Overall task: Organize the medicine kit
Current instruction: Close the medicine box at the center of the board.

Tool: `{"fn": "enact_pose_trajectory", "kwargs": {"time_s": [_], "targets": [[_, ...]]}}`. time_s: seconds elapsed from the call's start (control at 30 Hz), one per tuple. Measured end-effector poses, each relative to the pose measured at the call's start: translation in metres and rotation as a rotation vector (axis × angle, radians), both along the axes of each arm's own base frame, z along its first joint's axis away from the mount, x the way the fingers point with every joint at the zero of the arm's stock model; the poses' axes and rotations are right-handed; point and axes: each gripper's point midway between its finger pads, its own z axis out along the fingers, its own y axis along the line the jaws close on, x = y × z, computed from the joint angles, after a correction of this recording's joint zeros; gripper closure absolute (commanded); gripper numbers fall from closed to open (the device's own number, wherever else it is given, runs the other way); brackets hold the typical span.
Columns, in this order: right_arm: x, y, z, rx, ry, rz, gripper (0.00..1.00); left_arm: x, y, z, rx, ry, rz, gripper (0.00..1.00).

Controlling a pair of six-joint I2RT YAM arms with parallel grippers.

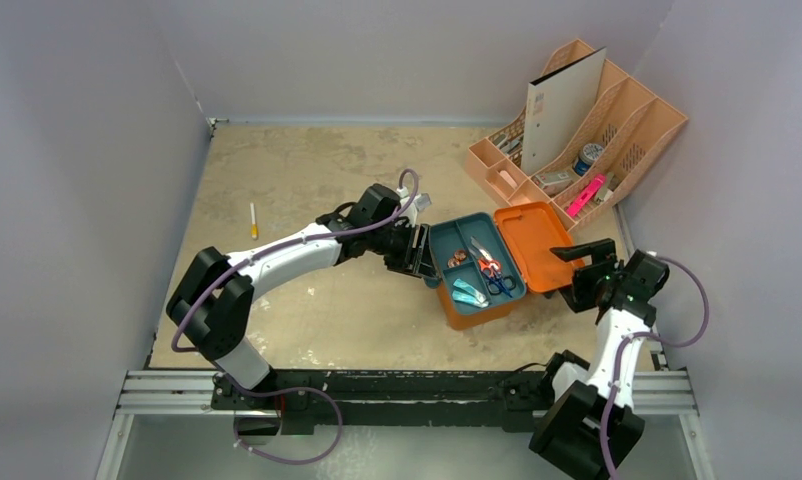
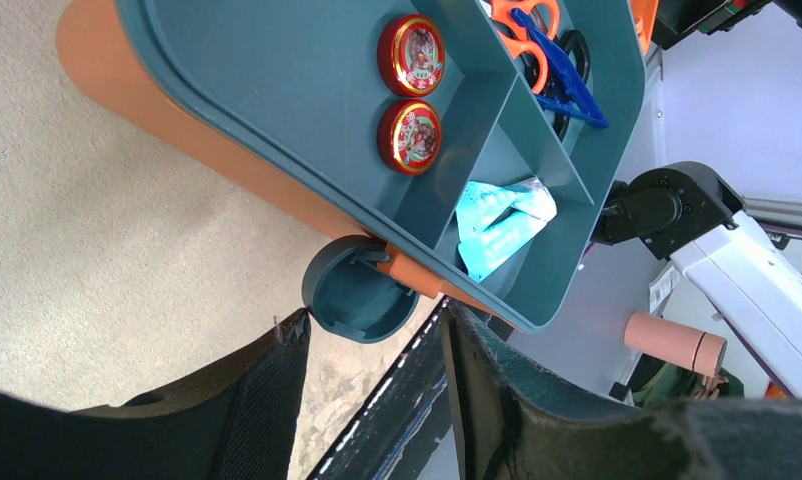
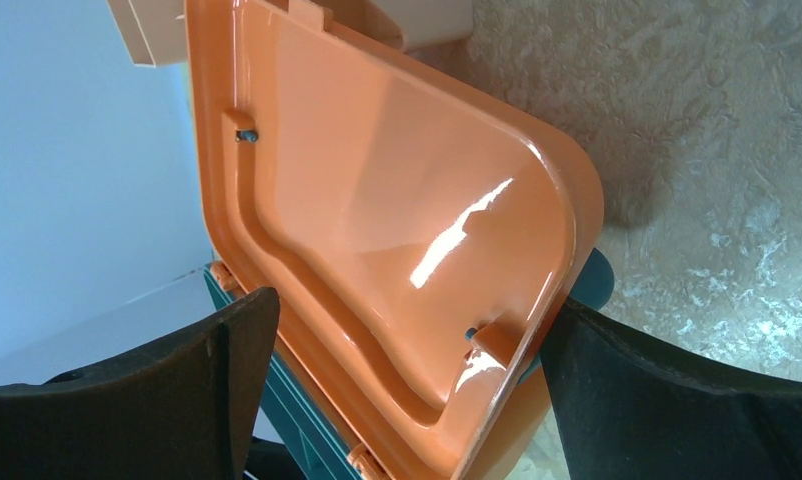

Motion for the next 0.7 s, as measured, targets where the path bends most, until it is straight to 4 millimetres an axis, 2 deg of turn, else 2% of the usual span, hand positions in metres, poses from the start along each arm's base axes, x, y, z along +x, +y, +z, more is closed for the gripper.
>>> {"fn": "enact_pose_trajectory", "kwargs": {"time_s": [0.53,0.7], "targets": [[0.001,-0.002,0.025,-0.097,-0.057,0.065,0.02,0.000,0.000,-0.004,0.005,0.008,-0.001,0.52],[0.003,-0.005,0.045,-0.164,-0.086,0.107,0.01,0.000,0.000,-0.008,0.012,0.011,-0.007,0.52]]}}
